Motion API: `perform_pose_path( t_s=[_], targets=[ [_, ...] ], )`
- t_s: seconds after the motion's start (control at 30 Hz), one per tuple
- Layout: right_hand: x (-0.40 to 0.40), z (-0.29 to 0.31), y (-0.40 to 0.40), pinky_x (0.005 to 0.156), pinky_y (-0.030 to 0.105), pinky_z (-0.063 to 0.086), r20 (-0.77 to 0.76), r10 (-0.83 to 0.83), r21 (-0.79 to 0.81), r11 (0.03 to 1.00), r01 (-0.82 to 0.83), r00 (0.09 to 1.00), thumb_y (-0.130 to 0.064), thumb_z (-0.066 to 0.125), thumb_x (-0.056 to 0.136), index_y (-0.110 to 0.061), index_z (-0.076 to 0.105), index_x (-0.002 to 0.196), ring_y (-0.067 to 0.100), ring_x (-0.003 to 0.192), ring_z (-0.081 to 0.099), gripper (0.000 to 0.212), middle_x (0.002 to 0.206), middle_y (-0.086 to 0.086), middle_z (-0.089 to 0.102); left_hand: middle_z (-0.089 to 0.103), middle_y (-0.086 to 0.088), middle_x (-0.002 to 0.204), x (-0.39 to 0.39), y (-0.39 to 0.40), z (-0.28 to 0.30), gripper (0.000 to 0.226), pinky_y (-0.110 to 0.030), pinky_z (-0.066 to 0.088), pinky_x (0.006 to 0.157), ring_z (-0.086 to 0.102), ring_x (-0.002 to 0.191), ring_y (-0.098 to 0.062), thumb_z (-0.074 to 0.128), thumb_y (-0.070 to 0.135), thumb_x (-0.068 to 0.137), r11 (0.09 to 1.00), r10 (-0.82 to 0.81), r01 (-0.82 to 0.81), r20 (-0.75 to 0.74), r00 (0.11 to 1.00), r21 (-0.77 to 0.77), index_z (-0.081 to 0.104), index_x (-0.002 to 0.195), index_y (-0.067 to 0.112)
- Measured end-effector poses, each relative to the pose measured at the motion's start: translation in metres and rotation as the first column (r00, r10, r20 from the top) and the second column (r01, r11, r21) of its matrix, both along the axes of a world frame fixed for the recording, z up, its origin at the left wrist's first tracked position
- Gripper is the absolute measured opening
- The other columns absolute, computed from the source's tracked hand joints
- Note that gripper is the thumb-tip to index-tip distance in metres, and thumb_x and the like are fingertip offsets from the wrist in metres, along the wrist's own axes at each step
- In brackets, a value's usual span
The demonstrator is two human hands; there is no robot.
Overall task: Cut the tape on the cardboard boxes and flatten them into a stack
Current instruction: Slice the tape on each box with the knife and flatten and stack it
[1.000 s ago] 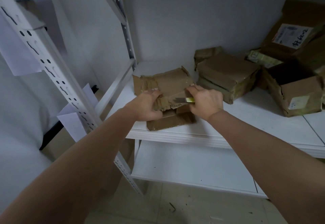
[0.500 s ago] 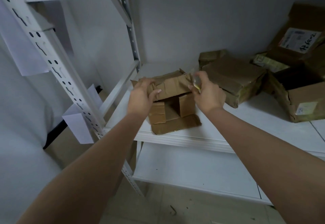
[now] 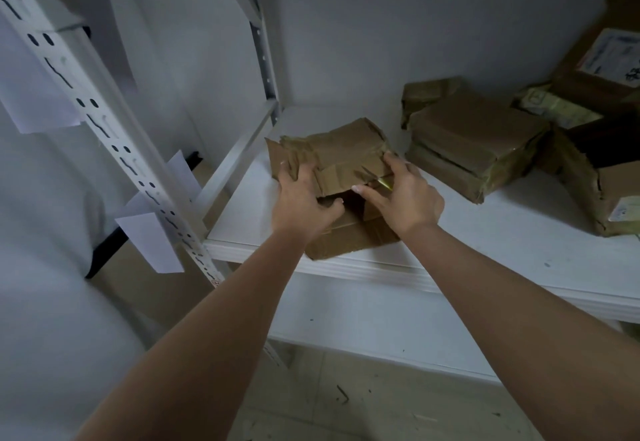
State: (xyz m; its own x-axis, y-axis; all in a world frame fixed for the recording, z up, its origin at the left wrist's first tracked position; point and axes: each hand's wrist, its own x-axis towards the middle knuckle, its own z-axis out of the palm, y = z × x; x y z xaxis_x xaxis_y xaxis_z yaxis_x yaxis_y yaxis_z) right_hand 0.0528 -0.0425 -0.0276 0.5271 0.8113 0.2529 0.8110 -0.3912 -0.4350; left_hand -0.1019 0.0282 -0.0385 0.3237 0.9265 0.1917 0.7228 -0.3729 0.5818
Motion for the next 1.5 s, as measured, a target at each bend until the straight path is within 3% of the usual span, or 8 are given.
perform_pose_path(
  t_s=[0.3, 0.43, 0.53, 0.6, 0.8, 1.1, 1.3, 1.5],
  targets=[
    [-0.001, 0.018, -0.008, 0.068, 0.029, 0.042, -0.053, 0.084, -0.064, 0.994, -0.087, 0.995, -0.044, 0.061, 0.081, -0.036, 0.025, 0.145, 0.027, 0.103, 0.057, 0.074, 0.125, 0.001, 0.054, -0.008, -0.010, 0.159, -0.024, 0.003, 0.017, 0.096, -0.046, 0.039, 0.107, 0.019, 0.142, -0.043, 0.068, 0.044, 0.069, 0.976, -0.160, 0.155, -0.020, 0.987, -0.150, 0.015, 0.148, 0.032],
    [0.001, 0.020, -0.023, 0.066, 0.030, 0.047, -0.062, 0.051, 0.009, 0.999, -0.050, 0.997, -0.023, 0.059, 0.083, -0.032, 0.013, 0.149, 0.025, 0.091, 0.061, 0.082, 0.112, -0.001, 0.063, -0.016, -0.007, 0.159, -0.037, 0.003, 0.030, 0.099, -0.035, 0.045, 0.092, 0.032, 0.137, -0.043, 0.069, 0.032, 0.076, 0.980, -0.199, 0.198, -0.079, 0.977, -0.023, 0.004, 0.151, 0.037],
    [0.002, 0.021, -0.030, 0.074, 0.033, 0.050, -0.094, 0.012, 0.062, 0.998, -0.007, 0.995, -0.018, 0.059, 0.085, -0.025, 0.028, 0.146, 0.028, 0.098, 0.063, 0.068, 0.113, -0.002, 0.067, -0.013, -0.008, 0.160, -0.052, 0.003, 0.036, 0.101, -0.032, 0.051, 0.076, 0.054, 0.117, -0.041, 0.067, 0.029, 0.075, 0.970, -0.213, 0.228, -0.160, 0.964, 0.080, 0.001, 0.151, 0.037],
    [0.000, 0.024, -0.032, 0.076, 0.032, 0.051, -0.037, 0.048, 0.043, 0.998, -0.046, 0.998, -0.020, 0.058, 0.086, -0.030, 0.041, 0.139, 0.028, 0.101, 0.062, 0.056, 0.113, -0.002, 0.068, -0.010, -0.008, 0.160, -0.061, 0.003, 0.040, 0.100, -0.031, 0.050, 0.073, 0.056, 0.115, -0.039, 0.067, 0.027, 0.074, 0.963, -0.205, 0.238, -0.226, 0.952, 0.130, 0.002, 0.151, 0.036],
    [-0.006, 0.027, -0.035, 0.071, 0.025, 0.043, 0.014, 0.165, -0.038, 0.986, -0.165, 0.986, -0.024, 0.058, 0.086, -0.039, 0.058, 0.123, 0.023, 0.100, 0.060, 0.041, 0.111, -0.002, 0.067, 0.002, -0.012, 0.160, -0.092, 0.001, 0.039, 0.087, -0.046, 0.052, 0.089, 0.030, 0.139, -0.038, 0.067, 0.026, 0.074, 0.908, -0.090, 0.260, -0.452, 0.887, 0.328, 0.019, 0.148, 0.026],
    [-0.036, 0.003, -0.020, 0.072, 0.025, 0.039, 0.014, 0.364, -0.303, 0.889, -0.344, 0.931, -0.035, 0.058, 0.087, -0.041, 0.056, 0.123, 0.018, 0.103, 0.058, 0.037, 0.111, -0.009, 0.065, 0.007, -0.016, 0.159, -0.129, 0.003, 0.011, 0.072, -0.048, 0.032, 0.111, 0.005, 0.148, -0.033, 0.066, 0.021, 0.083, 0.952, -0.046, 0.232, -0.657, 0.752, 0.198, 0.027, 0.144, 0.017],
    [-0.034, 0.001, -0.013, 0.068, 0.025, 0.039, 0.066, 0.309, -0.225, 0.931, -0.287, 0.949, -0.037, 0.050, 0.094, -0.039, 0.062, 0.115, 0.020, 0.097, 0.060, 0.025, 0.104, -0.007, 0.067, 0.040, -0.011, 0.145, -0.114, 0.002, 0.011, 0.057, -0.049, 0.024, 0.114, 0.028, 0.140, -0.030, 0.056, 0.036, 0.087, 0.967, -0.027, 0.152, -0.513, 0.858, 0.203, 0.039, 0.135, 0.011],
    [-0.034, 0.008, -0.008, 0.067, 0.026, 0.038, 0.048, 0.326, -0.294, 0.908, -0.298, 0.944, -0.037, 0.051, 0.092, -0.039, 0.065, 0.109, 0.020, 0.093, 0.058, 0.022, 0.100, -0.005, 0.066, 0.055, -0.008, 0.132, -0.083, 0.005, 0.016, 0.061, -0.055, 0.013, 0.115, 0.040, 0.133, -0.028, 0.039, 0.063, 0.092, 0.976, 0.072, 0.045, -0.514, 0.855, 0.212, 0.046, 0.130, 0.017]
  ],
)
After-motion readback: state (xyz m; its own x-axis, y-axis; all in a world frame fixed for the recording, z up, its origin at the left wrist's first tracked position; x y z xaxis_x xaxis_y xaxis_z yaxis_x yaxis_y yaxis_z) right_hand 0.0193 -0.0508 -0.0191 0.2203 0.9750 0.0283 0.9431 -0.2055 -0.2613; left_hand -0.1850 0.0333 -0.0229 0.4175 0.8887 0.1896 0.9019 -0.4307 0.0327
